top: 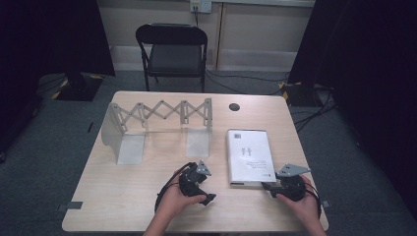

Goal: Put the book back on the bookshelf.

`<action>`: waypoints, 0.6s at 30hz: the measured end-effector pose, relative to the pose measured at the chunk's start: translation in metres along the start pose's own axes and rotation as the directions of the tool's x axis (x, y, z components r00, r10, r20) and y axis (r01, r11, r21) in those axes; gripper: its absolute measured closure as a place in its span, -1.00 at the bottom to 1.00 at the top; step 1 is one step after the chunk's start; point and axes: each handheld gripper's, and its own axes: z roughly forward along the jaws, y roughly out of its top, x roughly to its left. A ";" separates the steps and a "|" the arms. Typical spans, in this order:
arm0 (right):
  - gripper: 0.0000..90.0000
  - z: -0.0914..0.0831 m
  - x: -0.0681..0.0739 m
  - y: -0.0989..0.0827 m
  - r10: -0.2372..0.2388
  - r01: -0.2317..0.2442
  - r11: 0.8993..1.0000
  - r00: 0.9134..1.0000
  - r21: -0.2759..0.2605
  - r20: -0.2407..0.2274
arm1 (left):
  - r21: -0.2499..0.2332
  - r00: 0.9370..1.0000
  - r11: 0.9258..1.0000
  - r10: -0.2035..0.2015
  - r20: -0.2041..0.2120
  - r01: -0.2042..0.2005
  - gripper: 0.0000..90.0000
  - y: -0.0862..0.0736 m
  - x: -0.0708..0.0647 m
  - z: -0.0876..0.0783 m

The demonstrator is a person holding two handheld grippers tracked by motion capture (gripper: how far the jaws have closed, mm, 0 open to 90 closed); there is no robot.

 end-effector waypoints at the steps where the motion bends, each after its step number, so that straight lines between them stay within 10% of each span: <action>1: -0.01 0.001 0.000 -0.001 -0.004 0.004 1.000 1.000 0.006 -0.001 | 0.000 1.000 1.000 0.000 0.000 0.000 -0.61 0.000 0.000 0.000; 18: 0.13 -0.001 -0.004 0.002 0.023 -0.022 1.000 0.999 0.020 -0.023 | 0.002 0.998 0.998 0.057 0.023 -0.057 -0.49 0.034 -0.009 0.035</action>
